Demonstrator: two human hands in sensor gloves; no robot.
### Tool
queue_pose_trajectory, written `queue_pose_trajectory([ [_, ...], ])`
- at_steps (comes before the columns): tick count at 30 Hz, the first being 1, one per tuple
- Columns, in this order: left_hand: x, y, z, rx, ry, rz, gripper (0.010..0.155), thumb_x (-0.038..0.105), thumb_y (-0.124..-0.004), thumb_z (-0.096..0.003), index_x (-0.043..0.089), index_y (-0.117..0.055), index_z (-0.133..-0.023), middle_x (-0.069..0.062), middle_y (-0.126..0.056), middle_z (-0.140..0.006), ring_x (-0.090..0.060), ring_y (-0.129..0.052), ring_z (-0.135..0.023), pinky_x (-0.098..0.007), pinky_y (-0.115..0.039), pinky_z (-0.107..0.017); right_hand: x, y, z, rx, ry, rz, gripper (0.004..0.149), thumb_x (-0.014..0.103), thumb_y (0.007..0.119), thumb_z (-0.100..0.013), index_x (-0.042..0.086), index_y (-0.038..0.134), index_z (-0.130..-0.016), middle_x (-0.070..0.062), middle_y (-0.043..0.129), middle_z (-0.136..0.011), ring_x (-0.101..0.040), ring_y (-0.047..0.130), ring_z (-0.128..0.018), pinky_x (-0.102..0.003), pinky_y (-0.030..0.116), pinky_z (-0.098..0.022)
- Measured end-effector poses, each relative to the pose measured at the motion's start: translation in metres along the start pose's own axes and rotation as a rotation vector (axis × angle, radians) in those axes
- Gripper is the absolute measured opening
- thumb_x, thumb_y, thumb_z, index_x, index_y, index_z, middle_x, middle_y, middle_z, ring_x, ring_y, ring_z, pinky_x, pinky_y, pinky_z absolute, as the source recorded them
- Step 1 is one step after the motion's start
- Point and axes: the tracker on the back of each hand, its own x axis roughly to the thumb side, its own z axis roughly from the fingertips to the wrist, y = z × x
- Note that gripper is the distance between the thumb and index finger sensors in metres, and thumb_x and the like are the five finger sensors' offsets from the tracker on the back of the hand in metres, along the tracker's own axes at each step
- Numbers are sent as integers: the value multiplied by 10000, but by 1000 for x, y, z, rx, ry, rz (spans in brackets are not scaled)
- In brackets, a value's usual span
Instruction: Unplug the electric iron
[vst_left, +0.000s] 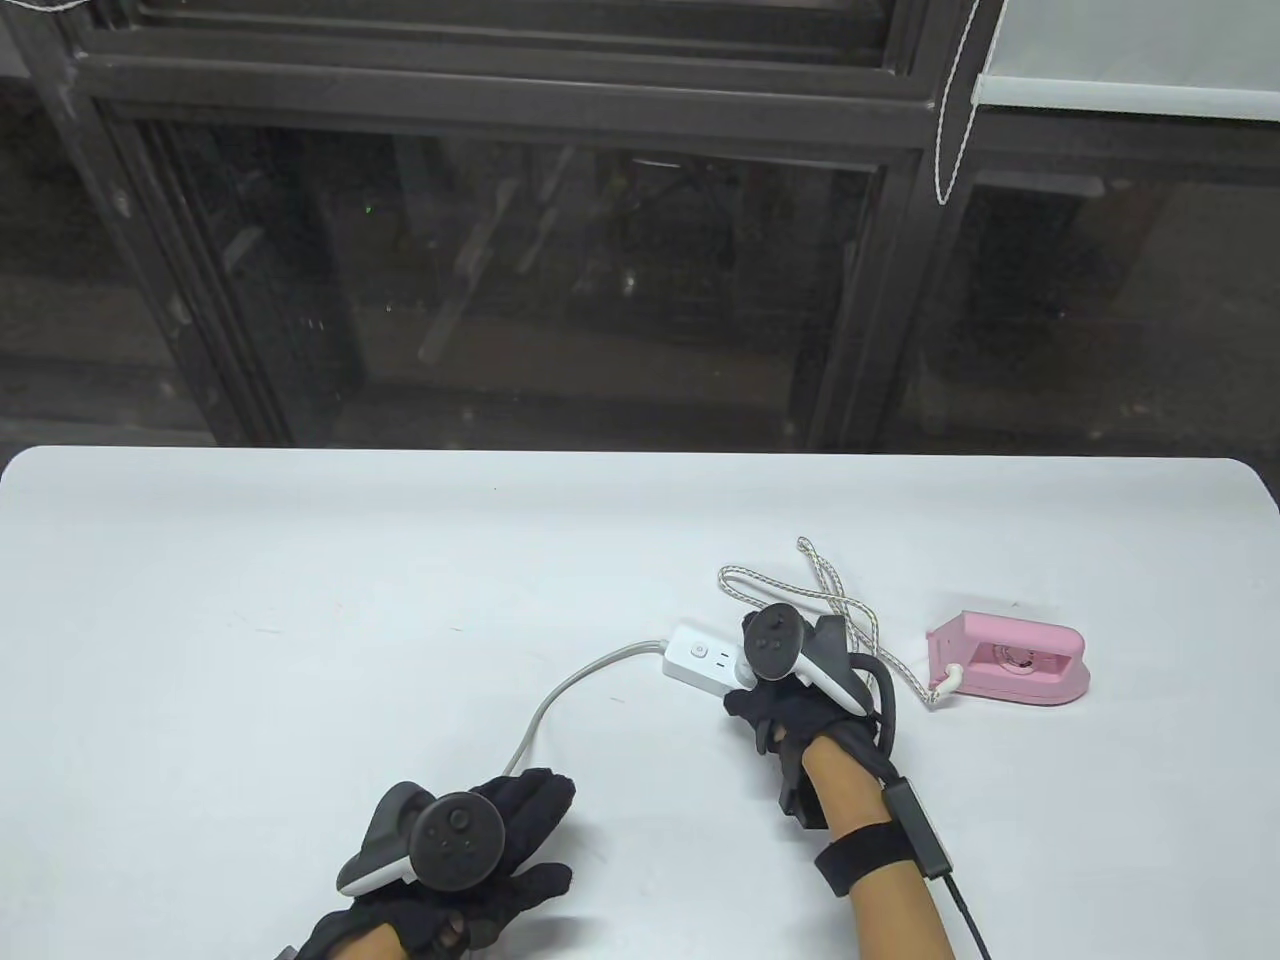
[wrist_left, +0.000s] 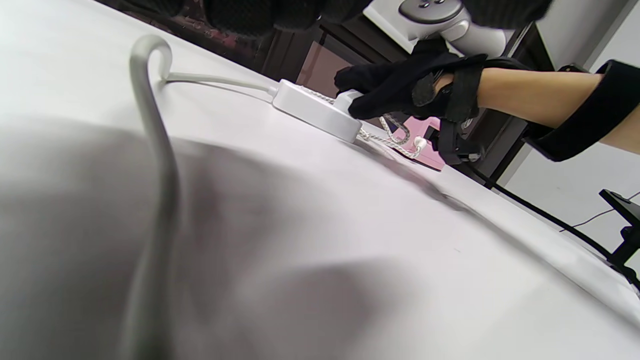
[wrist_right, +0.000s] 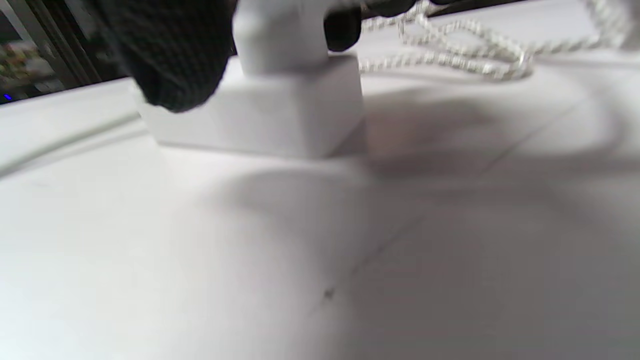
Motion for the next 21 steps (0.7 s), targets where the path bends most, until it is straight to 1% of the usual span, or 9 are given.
queue_pose_trajectory([
  [2, -2, 1, -1, 7, 3, -1, 802, 638, -587, -444, 230, -357, -1096, -114, -386, -1157, -361, -500, -1043, -641, -487, -717, 1, 2, -3, -48, 20, -2, 851, 408, 856, -396, 281, 325, -1049, -27, 513, -1094, -302, 432, -1052, -562, 386, -790],
  [3, -3, 1, -1, 10, 11, -5, 804, 637, -587, -444, 232, -348, -1097, -112, -373, -1158, -364, -480, -1048, -651, -462, -721, 2, 2, -4, -69, -3, 2, 808, 367, 860, -404, 277, 369, -1041, -31, 554, -1074, -302, 475, -1034, -559, 407, -784],
  [5, -3, 2, -2, 27, 14, -17, 811, 634, -587, -446, 231, -327, -1099, -117, -309, -1166, -375, -403, -1059, -665, -366, -736, 6, 4, 0, -89, -22, 57, 795, 362, 868, -387, 275, 404, -1027, -35, 587, -1049, -302, 539, -999, -558, 452, -770],
  [7, -1, 5, -1, 55, 5, -42, 810, 632, -587, -447, 233, -321, -1100, -116, -288, -1167, -377, -372, -1063, -668, -327, -739, 13, 9, 8, -105, -85, 97, 783, 364, 865, -380, 265, 423, -1019, -48, 609, -1031, -314, 574, -977, -561, 484, -756],
  [9, 4, 8, -1, 95, -37, -52, 804, 630, -589, -447, 235, -331, -1099, -115, -298, -1167, -373, -380, -1062, -663, -326, -740, 26, 18, 23, -119, -204, 121, 772, 364, 863, -374, 247, 443, -1011, -68, 631, -1013, -335, 614, -944, -563, 537, -725],
  [13, 8, 7, -1, 87, -35, -93, 812, 635, -592, -446, 235, -326, -1100, -110, -295, -1169, -373, -378, -1063, -663, -324, -741, 59, 37, 65, -116, -401, 185, 760, 374, 873, -360, 237, 488, -1001, -69, 686, -996, -338, 695, -900, -544, 621, -680],
  [18, 9, -8, -2, -53, 27, -137, 814, 639, -599, -442, 235, -339, -1099, -110, -313, -1169, -374, -390, -1062, -668, -316, -738, 107, 65, 129, -96, -614, 261, 757, 388, 872, -355, 234, 508, -1001, -73, 709, -992, -330, 747, -865, -516, 674, -648],
  [20, 10, -16, -4, -102, 35, -169, 813, 639, -611, -438, 231, -368, -1097, -116, -361, -1159, -378, -422, -1047, -649, -333, -738, 118, 72, 144, -88, -667, 265, 763, 392, 866, -356, 228, 501, -1006, -77, 717, -988, -326, 758, -861, -511, 683, -644],
  [21, 10, -21, -5, -138, 42, -186, 837, 641, -617, -433, 197, -353, -1092, -125, -380, -1151, -379, -450, -1034, -643, -345, -736, 124, 75, 152, -80, -687, 255, 762, 392, 859, -360, 195, 506, -1005, -80, 725, -983, -325, 765, -858, -510, 689, -641],
])
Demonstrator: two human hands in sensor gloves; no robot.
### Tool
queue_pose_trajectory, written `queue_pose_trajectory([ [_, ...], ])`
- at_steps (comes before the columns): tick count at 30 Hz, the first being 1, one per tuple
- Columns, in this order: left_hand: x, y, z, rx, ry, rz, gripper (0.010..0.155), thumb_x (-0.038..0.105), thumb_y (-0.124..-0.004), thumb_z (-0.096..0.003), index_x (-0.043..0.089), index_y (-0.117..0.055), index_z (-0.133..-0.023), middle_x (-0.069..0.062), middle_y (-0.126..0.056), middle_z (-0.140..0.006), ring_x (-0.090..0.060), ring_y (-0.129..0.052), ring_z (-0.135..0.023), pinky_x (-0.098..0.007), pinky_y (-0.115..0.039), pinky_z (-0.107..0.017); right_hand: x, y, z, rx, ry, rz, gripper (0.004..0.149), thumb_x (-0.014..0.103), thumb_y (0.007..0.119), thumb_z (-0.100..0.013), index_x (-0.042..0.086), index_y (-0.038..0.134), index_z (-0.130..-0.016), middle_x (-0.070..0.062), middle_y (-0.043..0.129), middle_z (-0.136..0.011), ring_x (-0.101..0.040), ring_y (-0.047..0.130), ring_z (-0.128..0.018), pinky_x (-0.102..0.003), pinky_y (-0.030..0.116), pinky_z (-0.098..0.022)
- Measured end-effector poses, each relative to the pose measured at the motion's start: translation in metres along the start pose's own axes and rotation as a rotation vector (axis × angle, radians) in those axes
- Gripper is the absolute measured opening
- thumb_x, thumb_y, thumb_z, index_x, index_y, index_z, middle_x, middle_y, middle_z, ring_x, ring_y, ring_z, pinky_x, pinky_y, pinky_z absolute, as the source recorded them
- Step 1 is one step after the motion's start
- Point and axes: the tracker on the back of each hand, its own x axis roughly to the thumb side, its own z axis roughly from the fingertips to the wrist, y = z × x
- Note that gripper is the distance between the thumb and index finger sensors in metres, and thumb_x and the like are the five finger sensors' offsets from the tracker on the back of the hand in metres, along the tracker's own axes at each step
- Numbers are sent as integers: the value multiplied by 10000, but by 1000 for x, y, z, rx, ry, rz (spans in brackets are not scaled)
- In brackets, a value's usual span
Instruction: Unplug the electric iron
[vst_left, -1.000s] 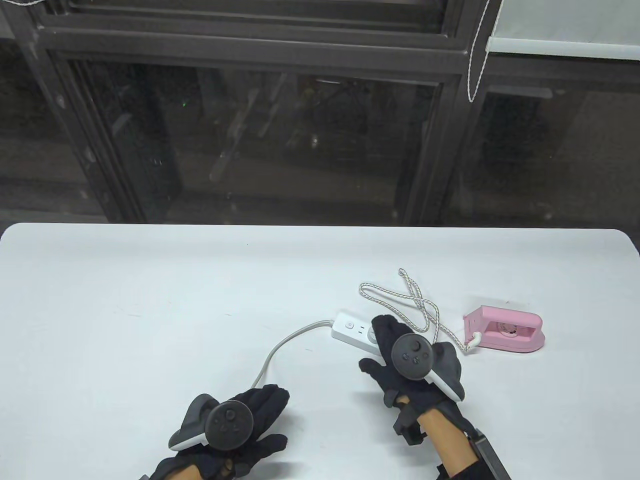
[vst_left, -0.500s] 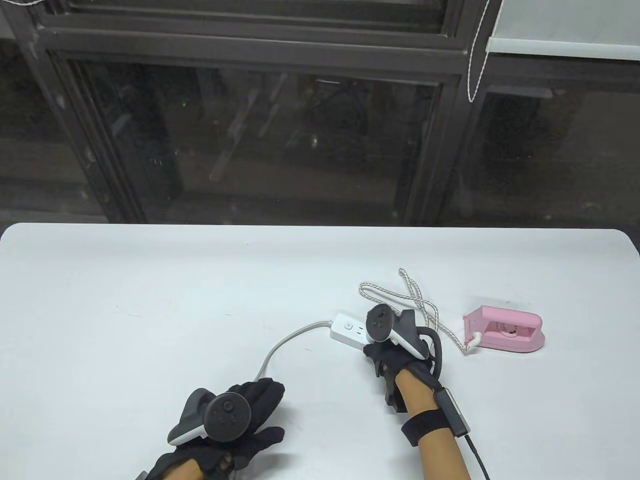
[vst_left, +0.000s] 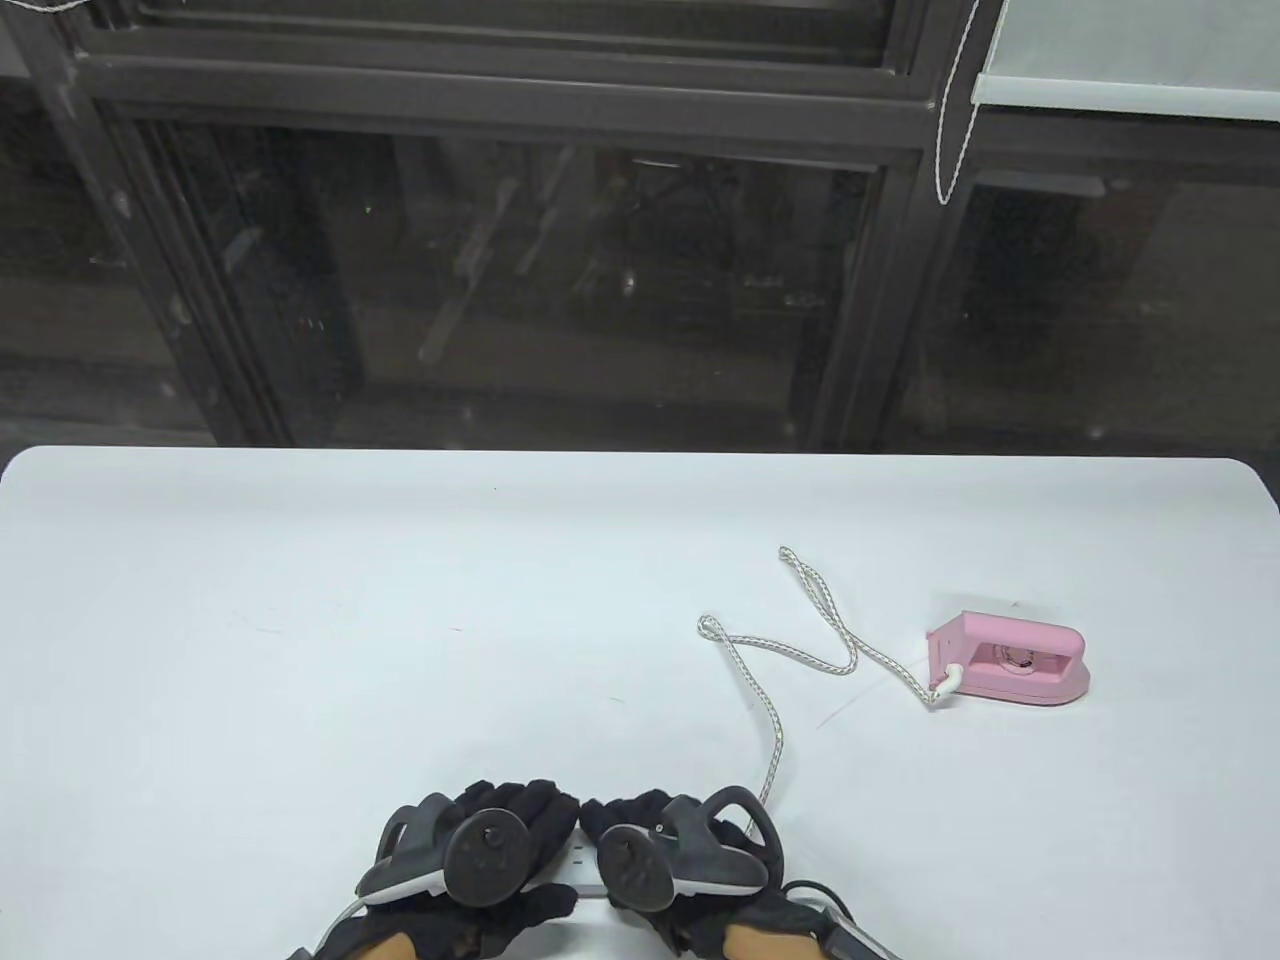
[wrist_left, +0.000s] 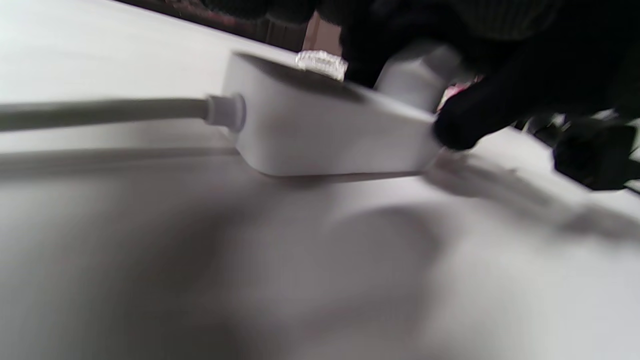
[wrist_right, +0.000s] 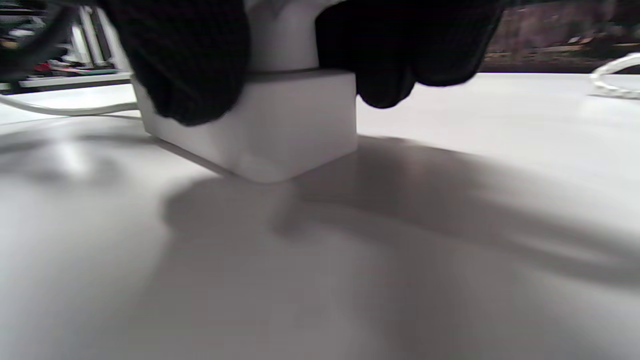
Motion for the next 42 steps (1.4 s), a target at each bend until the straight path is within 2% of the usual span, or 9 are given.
queue_pose_trajectory([
  [5, -2, -18, -7, -124, 27, 6, 816, 607, -663, -428, 156, -426, -1065, -138, -565, -1083, -379, -619, -941, -628, -457, -711, 14, 4, 8, -36, -57, -52, 698, 399, 800, -385, 185, 534, -995, -92, 775, -959, -313, 816, -835, -499, 721, -626],
  [6, -2, -20, -8, -158, 9, 15, 824, 592, -645, -429, 140, -374, -1062, -145, -490, -1079, -387, -545, -933, -618, -450, -708, 14, 4, 8, -41, -60, -62, 696, 400, 796, -386, 188, 532, -995, -91, 773, -961, -312, 816, -838, -500, 721, -627],
  [9, 0, -17, -9, -78, -13, -35, 824, 592, -679, -399, 131, -465, -1048, -142, -598, -1040, -364, -671, -868, -596, -563, -667, 5, 4, 7, -26, -66, -142, 642, 449, 698, -419, 195, 544, -987, -86, 770, -969, -308, 833, -834, -498, 732, -624],
  [12, 1, -17, -10, -102, 13, -35, 827, 581, -675, -393, 142, -449, -1056, -130, -585, -1043, -360, -663, -874, -561, -604, -648, 0, 5, 6, -11, -41, -274, 622, 417, 721, -423, 170, 570, -974, -126, 758, -972, -341, 847, -803, -530, 721, -603],
  [18, 5, -15, -13, -114, 31, -54, 809, 564, -678, -385, 151, -476, -1050, -132, -597, -1034, -364, -675, -871, -573, -591, -647, 4, -1, 6, -62, -66, -124, 599, 425, 713, -409, 160, 620, -937, -115, 824, -920, -199, 1001, -491, -411, 835, -408],
  [26, 9, -15, -18, -130, 44, -72, 791, 562, -658, -381, 180, -487, -1051, -151, -590, -1021, -365, -675, -865, -583, -574, -653, 7, -9, 8, -70, -79, -9, 595, 421, 699, -406, 136, 619, -922, -120, 859, -887, -207, 1002, -499, -418, 829, -426],
  [33, 10, -15, -18, -146, 77, -57, 786, 568, -662, -380, 197, -488, -1051, -133, -579, -1027, -355, -664, -875, -574, -570, -659, -32, -56, 37, -375, 34, -167, 598, 430, 709, -418, 139, 600, -928, -116, 861, -876, -202, 991, -524, -437, 818, -466],
  [38, 9, -16, -16, -121, 63, -43, 786, 569, -667, -383, 191, -495, -1050, -142, -584, -1025, -363, -665, -867, -577, -573, -654, -56, -17, 32, -106, 96, -85, 621, 428, 761, -408, 161, 536, -922, -110, 790, -915, -215, 989, -581, -456, 815, -506],
  [42, 7, -16, -16, -116, 59, -37, 787, 576, -667, -384, 194, -496, -1050, -138, -585, -1023, -359, -664, -865, -574, -574, -654, -58, -5, 22, -23, 117, -61, 636, 434, 802, -387, 193, 517, -902, -115, 745, -936, -214, 979, -604, -462, 808, -524],
])
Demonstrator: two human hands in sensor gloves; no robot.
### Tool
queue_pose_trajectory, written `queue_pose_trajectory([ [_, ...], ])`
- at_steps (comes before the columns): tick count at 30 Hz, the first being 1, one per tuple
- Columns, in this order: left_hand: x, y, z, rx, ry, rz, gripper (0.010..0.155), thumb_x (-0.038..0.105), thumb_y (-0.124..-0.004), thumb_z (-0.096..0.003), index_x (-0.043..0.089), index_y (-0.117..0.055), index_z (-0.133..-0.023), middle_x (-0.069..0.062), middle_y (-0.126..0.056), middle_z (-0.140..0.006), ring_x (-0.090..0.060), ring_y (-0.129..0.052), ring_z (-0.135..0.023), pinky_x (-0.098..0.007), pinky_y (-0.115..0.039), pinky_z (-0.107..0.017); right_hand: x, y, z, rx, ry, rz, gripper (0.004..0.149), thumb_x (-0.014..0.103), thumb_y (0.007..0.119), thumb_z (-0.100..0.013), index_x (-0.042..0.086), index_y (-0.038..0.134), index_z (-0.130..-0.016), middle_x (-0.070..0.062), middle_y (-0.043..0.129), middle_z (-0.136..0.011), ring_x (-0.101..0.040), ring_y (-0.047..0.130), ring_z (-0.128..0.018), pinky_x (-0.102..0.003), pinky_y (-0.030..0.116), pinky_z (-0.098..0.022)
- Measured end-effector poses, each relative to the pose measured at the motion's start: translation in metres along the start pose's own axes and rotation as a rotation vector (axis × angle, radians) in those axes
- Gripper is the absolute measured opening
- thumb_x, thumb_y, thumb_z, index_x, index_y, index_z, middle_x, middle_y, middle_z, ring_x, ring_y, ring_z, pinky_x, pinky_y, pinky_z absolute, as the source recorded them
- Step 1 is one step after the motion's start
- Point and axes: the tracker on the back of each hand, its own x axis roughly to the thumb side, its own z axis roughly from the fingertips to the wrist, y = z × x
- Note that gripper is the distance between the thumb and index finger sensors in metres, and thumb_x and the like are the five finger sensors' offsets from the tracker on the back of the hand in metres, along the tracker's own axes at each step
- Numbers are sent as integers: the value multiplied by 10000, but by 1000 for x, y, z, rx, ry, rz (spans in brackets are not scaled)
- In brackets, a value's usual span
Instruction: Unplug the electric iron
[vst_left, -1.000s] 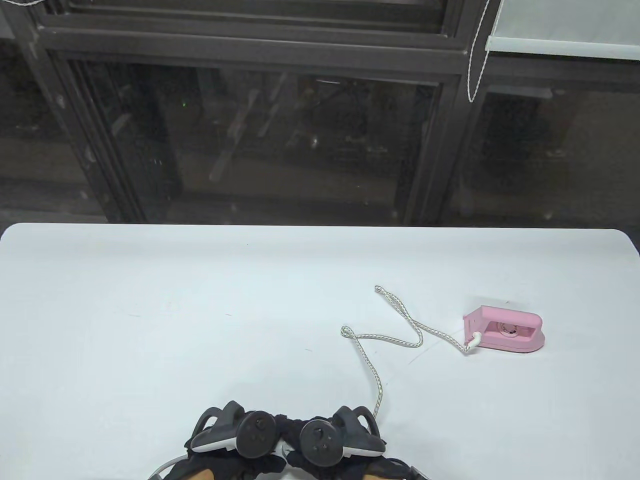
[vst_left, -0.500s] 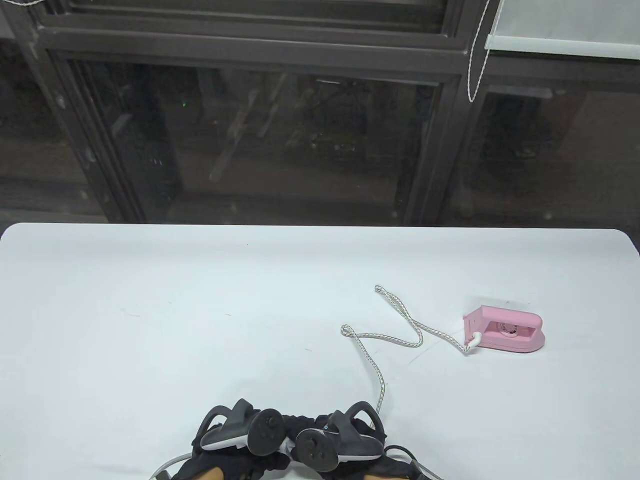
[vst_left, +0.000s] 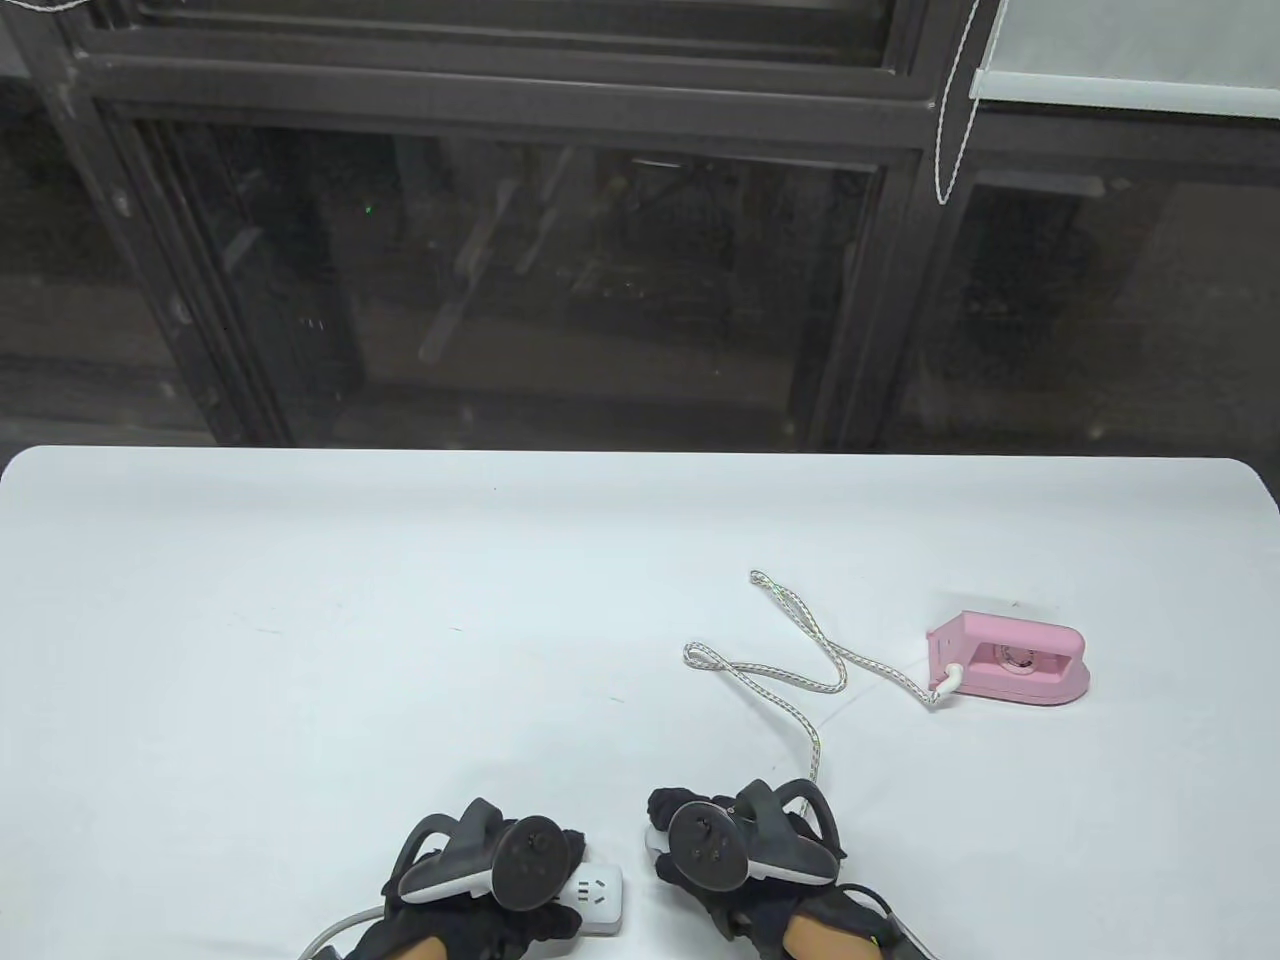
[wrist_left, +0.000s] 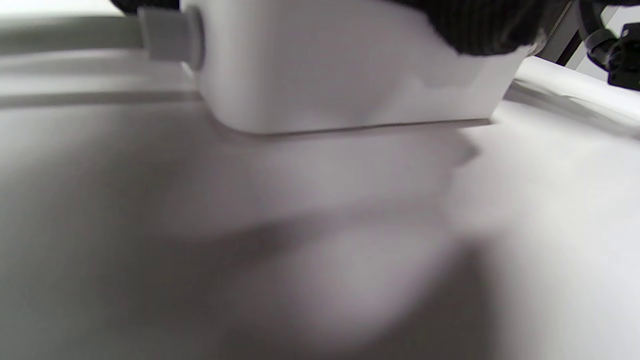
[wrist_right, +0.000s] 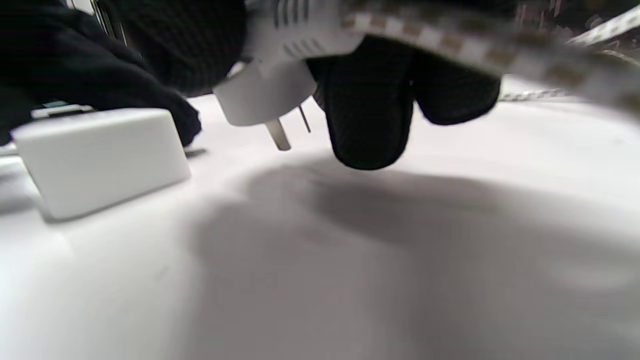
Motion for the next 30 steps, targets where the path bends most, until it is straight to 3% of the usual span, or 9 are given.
queue_pose_trajectory([
  [10, -2, 0, 1, -3, -8, -1, 788, 592, -662, -387, 209, -490, -1054, -131, -568, -1025, -352, -650, -866, -567, -571, -657, 13, 7, 1, 64, -48, 73, 541, 500, 820, -366, 284, 598, -809, -88, 728, -963, -233, 953, -650, -496, 763, -597],
  [17, -4, 2, 4, 7, -15, 30, 877, 673, -617, -368, 201, -415, -1079, -129, -485, -1089, -366, -582, -943, -578, -540, -687, 7, -10, 6, 39, -23, -48, 548, 533, 751, -393, 264, 627, -854, -102, 733, -978, -253, 934, -700, -516, 745, -600],
  [19, -6, 11, 9, 69, -44, 90, 887, 695, -593, -360, 207, -424, -1082, -130, -454, -1109, -374, -547, -974, -580, -537, -690, 2, -22, 11, -26, -21, -113, 572, 534, 747, -396, 255, 617, -878, -110, 707, -997, -271, 909, -733, -531, 724, -613],
  [25, -13, 52, 49, 491, -159, 230, 905, 742, -568, -353, 223, -426, -1081, -113, -448, -1133, -363, -552, -1015, -610, -557, -693, 1, -52, 38, -237, -71, -218, 715, 576, 720, -400, 241, 512, -997, -130, 566, -1086, -318, 775, -879, -568, 630, -679],
  [30, -9, 56, 63, 554, -186, 190, 908, 749, -565, -364, 230, -394, -1089, -107, -452, -1136, -355, -571, -1014, -611, -573, -690, 16, -49, 51, -267, -150, -147, 799, 608, 702, -396, 244, 407, -1043, -116, 516, -1111, -312, 734, -917, -572, 609, -696],
])
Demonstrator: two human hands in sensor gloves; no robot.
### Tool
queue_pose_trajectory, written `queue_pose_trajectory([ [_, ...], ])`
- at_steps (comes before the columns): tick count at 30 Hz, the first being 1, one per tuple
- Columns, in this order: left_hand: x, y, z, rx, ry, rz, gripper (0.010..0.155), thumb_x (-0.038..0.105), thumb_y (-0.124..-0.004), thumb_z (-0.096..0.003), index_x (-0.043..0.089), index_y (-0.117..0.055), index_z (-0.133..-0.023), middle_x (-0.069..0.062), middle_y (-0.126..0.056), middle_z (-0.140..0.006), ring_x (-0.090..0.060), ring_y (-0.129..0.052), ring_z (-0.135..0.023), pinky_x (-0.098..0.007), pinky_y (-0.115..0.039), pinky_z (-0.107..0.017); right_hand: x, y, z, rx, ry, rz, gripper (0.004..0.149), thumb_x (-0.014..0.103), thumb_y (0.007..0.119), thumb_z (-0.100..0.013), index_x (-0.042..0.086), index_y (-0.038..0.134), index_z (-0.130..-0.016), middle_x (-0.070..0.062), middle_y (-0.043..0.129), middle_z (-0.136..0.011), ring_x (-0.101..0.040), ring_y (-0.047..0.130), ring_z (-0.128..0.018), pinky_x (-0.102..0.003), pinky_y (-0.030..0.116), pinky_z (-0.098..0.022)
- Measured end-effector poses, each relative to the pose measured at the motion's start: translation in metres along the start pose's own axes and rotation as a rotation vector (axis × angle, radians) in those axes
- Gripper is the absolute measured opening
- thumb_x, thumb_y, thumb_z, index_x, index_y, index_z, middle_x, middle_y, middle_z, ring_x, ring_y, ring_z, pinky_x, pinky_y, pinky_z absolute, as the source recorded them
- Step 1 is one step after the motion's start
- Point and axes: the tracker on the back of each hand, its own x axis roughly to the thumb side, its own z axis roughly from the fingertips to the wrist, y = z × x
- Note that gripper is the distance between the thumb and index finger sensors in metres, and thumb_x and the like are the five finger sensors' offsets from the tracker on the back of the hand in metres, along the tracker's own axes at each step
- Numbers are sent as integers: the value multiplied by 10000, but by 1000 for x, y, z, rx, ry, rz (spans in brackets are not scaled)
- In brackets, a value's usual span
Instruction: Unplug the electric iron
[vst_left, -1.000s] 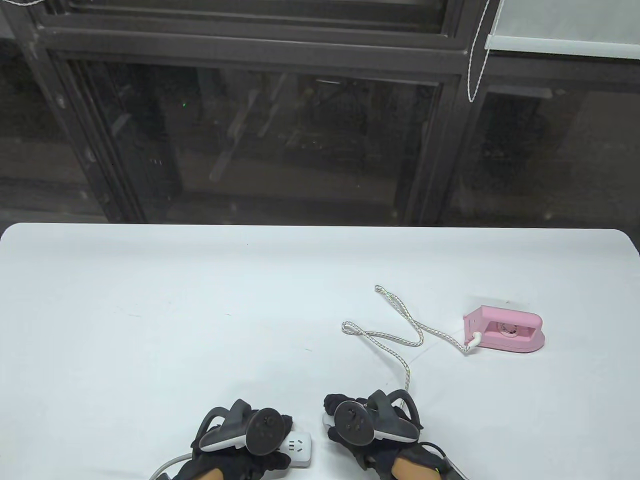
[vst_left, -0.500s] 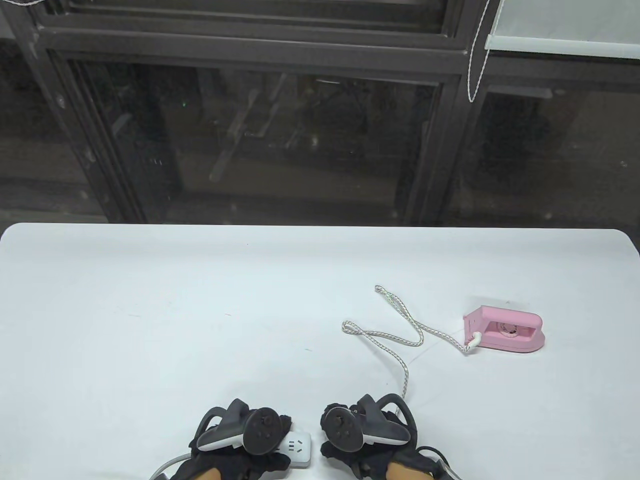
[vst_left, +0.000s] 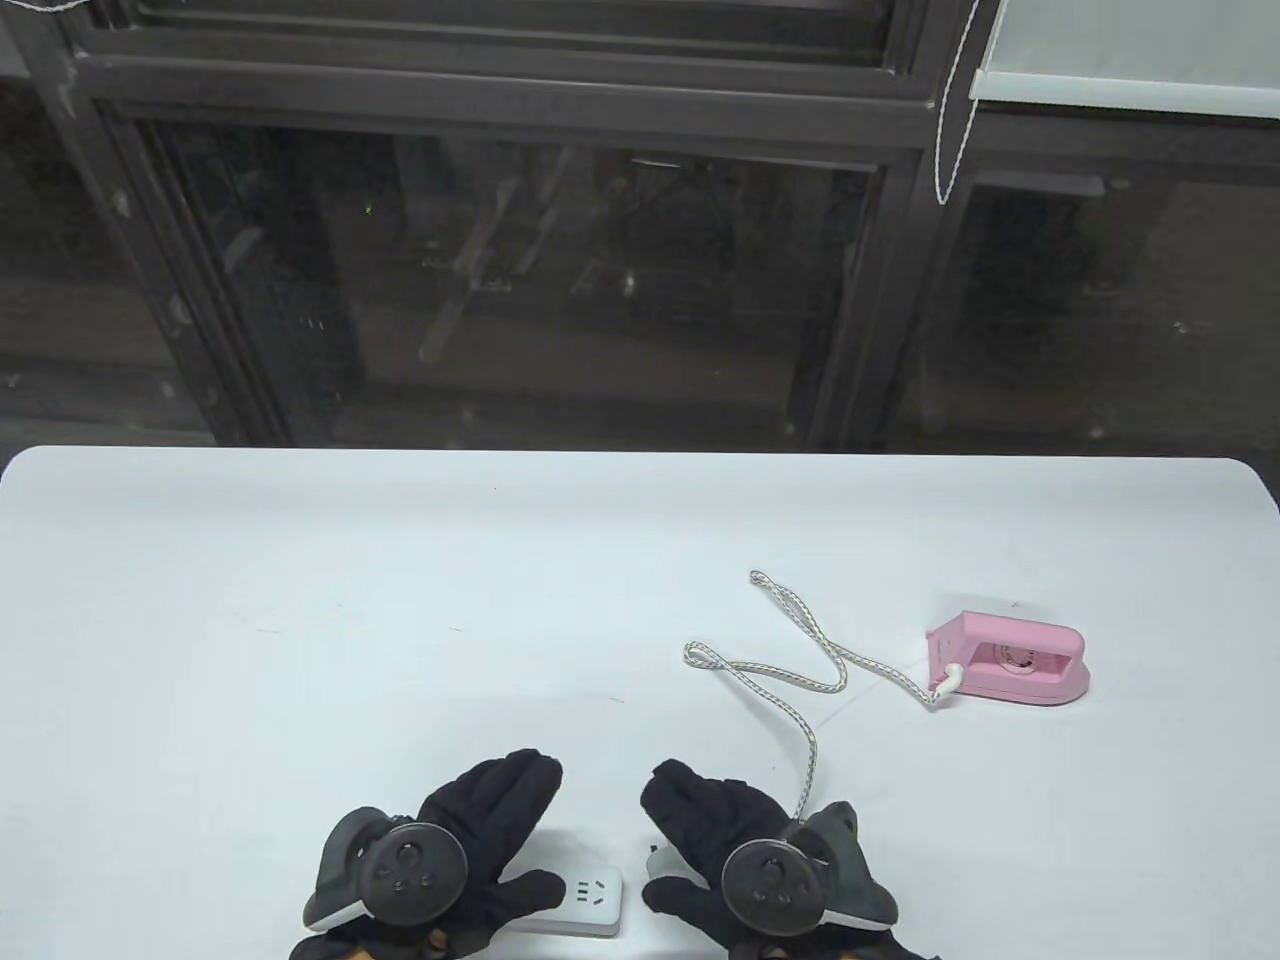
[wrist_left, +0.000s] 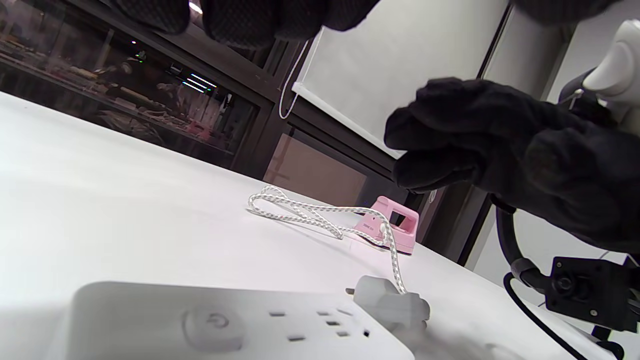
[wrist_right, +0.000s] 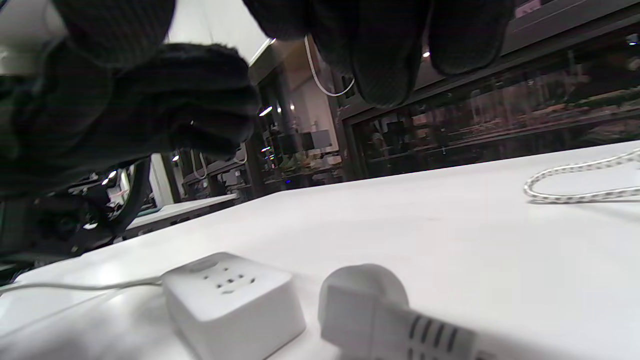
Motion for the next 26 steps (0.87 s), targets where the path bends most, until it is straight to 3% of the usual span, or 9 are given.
queue_pose_trajectory([
  [3, -1, -5, -4, -51, 14, -24, 907, 747, -562, -368, 231, -380, -1091, -105, -435, -1140, -353, -553, -1022, -612, -562, -696, 5, 6, -5, 33, -19, -35, 831, 609, 693, -400, 242, 338, -1056, -111, 462, -1124, -316, 688, -941, -578, 575, -711],
  [8, -7, -13, -5, -117, 41, -10, 901, 742, -567, -372, 227, -392, -1090, -110, -446, -1137, -358, -559, -1017, -621, -556, -694, 3, 13, -5, 82, -10, -1, 816, 607, 688, -403, 238, 362, -1053, -112, 485, -1118, -318, 695, -936, -577, 578, -710],
  [26, -8, -18, -6, -157, 57, 12, 898, 738, -568, -376, 226, -388, -1091, -113, -439, -1138, -359, -556, -1017, -621, -555, -695, 2, 15, -6, 126, 19, -44, 799, 589, 681, -414, 233, 356, -1052, -118, 468, -1119, -324, 675, -943, -579, 562, -715],
])
